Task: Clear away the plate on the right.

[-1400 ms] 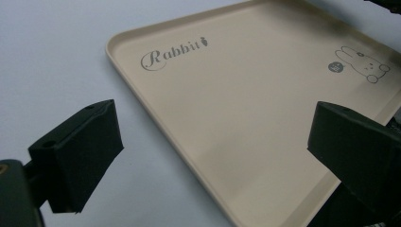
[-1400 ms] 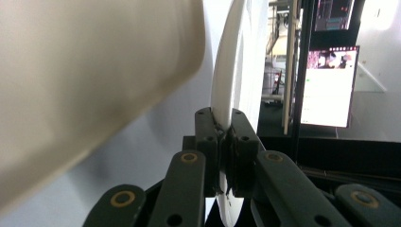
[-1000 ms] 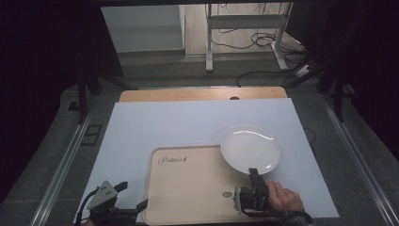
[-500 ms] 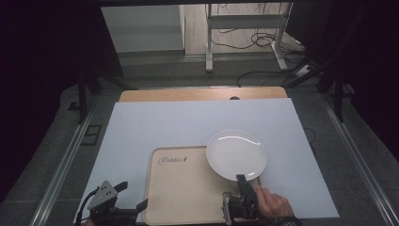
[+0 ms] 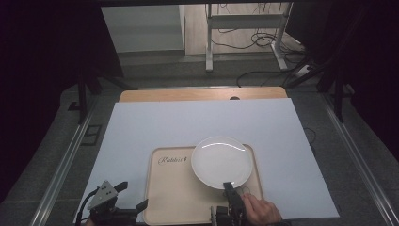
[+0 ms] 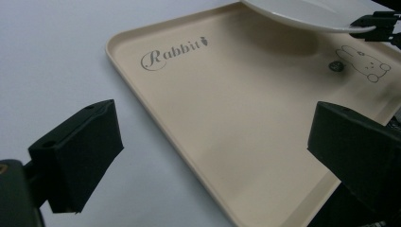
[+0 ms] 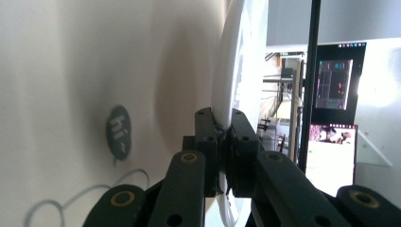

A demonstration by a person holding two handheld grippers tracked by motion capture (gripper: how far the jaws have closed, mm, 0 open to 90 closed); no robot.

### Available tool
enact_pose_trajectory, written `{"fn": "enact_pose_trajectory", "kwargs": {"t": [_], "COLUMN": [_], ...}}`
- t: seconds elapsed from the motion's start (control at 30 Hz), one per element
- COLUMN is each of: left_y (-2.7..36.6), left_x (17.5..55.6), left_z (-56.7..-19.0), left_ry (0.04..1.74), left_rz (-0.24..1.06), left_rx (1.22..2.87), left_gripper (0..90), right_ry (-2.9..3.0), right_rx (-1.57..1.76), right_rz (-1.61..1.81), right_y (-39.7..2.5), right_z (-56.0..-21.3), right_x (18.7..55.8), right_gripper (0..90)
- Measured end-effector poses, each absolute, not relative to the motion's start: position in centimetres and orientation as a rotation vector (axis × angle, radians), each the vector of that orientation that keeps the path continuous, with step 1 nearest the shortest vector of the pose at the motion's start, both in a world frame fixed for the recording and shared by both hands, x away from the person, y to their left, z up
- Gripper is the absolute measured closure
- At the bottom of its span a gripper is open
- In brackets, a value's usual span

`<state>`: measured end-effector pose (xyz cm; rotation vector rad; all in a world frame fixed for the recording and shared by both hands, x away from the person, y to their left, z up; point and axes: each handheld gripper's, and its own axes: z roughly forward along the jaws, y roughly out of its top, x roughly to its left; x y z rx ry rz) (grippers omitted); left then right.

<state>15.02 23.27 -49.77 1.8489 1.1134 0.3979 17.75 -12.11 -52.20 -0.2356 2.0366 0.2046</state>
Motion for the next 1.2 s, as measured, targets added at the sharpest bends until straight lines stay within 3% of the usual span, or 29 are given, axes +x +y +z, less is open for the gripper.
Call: {"fn": "enact_pose_trajectory", "kwargs": {"t": [1.2], "left_y": [23.3], "left_x": [15.0], "left_z": [-49.8], "left_ry": [1.110], "left_rz": [0.397], "left_rx": [1.850], "left_gripper": [3.7], "right_ry": [2.098], "right_rx": [-0.370], "right_rz": [0.241], "right_y": [-9.2], "right_z": [-54.5], "right_x": [15.8], "right_gripper": [82.5]}}
